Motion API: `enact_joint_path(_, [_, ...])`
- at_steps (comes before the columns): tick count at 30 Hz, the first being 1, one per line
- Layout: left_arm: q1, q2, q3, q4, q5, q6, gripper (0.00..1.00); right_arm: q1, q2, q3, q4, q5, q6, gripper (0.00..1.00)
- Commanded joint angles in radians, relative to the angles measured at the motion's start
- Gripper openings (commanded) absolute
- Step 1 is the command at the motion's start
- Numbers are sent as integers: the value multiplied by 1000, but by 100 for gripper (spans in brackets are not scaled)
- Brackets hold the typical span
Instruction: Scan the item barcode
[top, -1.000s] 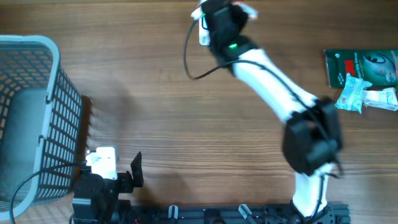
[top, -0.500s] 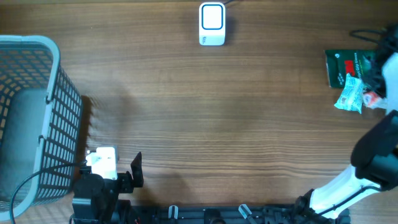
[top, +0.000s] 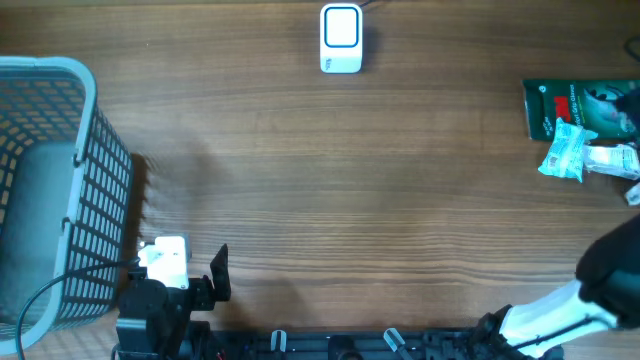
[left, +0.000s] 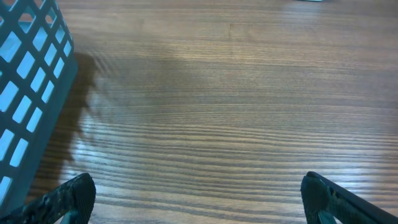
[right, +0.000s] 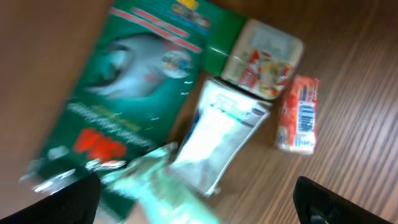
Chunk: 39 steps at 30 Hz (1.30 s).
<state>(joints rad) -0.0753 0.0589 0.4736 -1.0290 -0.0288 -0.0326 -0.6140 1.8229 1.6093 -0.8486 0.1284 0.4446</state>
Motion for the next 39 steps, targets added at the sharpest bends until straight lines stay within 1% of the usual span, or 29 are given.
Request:
enact_joint_path(1, [3,-5,-2,5,1,-6,100,14,-239,40,-40,-244,-82,100])
enact_joint_path(4, [3,-5,-2,5,1,-6,100,53,-430,40,-110,-348,-201,100])
enact_joint_path(6, [3,-5,-2,5,1,-6,100,61,-570,40,-151,-456,-219,100])
enact_joint_path(7, [3,-5,-2,5,1,-6,100,61,-662,40,-173,-545,-243,100])
enact_joint_path(9, [3,-5,-2,5,1,-6,100,61,-798,40,-212,-628,-225,100])
enact_joint_path(10, [3,-5,-2,5,1,-6,100,61,-879,40,-257,-624,-170,100])
enact_joint_path(12, [3,-5,-2,5,1,-6,100,61,-1009,40,-329,-624,-109,100])
enact_joint_path(14, [3,-5,-2,5,1,-6,100,61,-1107,40,-373,-623,-100,100])
enact_joint_path(15, [3,-5,-2,5,1,-6,100,61,-1155,40,-399,-610,-105,100])
enact_joint_path(17, [3,-5,-2,5,1,-6,100,61,-1211,40,-426,-521,-105,100])
enact_joint_path(20, [3,-5,-2,5,1,-6,100,60,-1243,40,-502,-566,-219,100])
enact_joint_path(22, [3,-5,-2,5,1,-6,100,61,-1247,27,-507,-571,-236,100])
enact_joint_path(24, [3,-5,-2,5,1,-6,100,80,-1256,15,-491,-571,-237,100])
enact_joint_path(26, [3,-5,-2,5,1,-6,100,138,-1275,-1,-458,-566,-264,100])
enact_joint_path(27, [3,-5,-2,5,1,-6,100,188,-1298,-24,-426,-527,-261,100])
enact_joint_path(31, [3,-5,-2,5,1,-6,100,282,-1396,-154,-336,-450,-262,100])
enact_joint_path(34, [3,-5,-2,5,1,-6,100,369,-1508,-333,-191,-441,-259,100])
enact_joint_path(36, [3,-5,-2,5,1,-6,100,430,-1614,-507,-54,-435,-248,100])
enact_joint_path(37, [3,-5,-2,5,1,-6,100,458,-1668,-609,8,-410,-198,100])
enact_joint_path(39, [3,-5,-2,5,1,-6,100,487,-1724,-736,79,-389,-140,100])
